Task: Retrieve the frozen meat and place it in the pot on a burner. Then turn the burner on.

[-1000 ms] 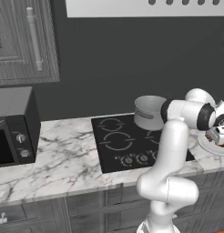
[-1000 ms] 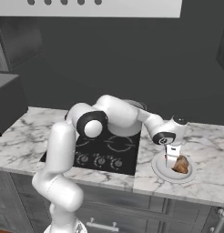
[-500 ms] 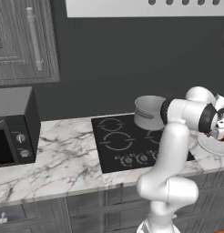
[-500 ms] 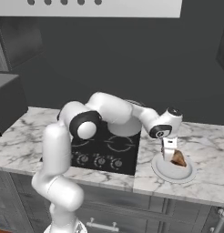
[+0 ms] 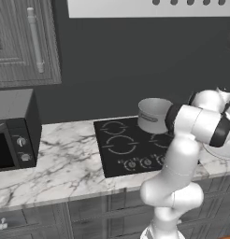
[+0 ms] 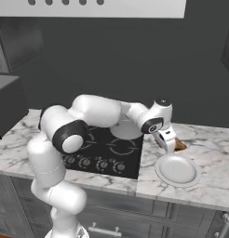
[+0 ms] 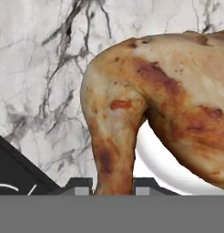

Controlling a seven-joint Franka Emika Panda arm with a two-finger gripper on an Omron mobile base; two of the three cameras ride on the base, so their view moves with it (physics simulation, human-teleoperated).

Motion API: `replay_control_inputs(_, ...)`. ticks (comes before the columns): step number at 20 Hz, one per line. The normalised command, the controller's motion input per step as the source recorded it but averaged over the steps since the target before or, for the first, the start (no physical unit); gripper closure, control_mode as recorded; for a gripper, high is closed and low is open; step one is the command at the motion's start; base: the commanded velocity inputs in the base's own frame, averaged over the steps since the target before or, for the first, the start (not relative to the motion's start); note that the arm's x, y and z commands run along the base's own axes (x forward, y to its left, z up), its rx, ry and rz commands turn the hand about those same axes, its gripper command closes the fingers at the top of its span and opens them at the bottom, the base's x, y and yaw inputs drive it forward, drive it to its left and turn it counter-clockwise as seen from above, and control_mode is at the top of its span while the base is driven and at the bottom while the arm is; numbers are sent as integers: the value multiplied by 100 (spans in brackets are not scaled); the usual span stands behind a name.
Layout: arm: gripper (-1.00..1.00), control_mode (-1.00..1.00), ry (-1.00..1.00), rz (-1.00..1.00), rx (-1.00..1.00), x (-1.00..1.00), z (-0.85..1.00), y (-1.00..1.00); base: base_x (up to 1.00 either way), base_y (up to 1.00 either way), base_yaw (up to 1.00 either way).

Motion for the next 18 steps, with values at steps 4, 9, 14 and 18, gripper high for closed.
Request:
replay_control_inputs(4, 100, -100, -19, 60, 0, -20, 63, 0, 0, 0, 0)
replay_control_inputs(9, 100, -100, -20, 39, 0, -24, 65, 0, 0, 0, 0)
replay_control_inputs(14, 100, -100, -5, 31, 0, 0, 55, 0, 0, 0, 0)
replay_control_inputs(18, 100, -100, 2, 35, -1, 14, 41, 8, 0, 0, 0)
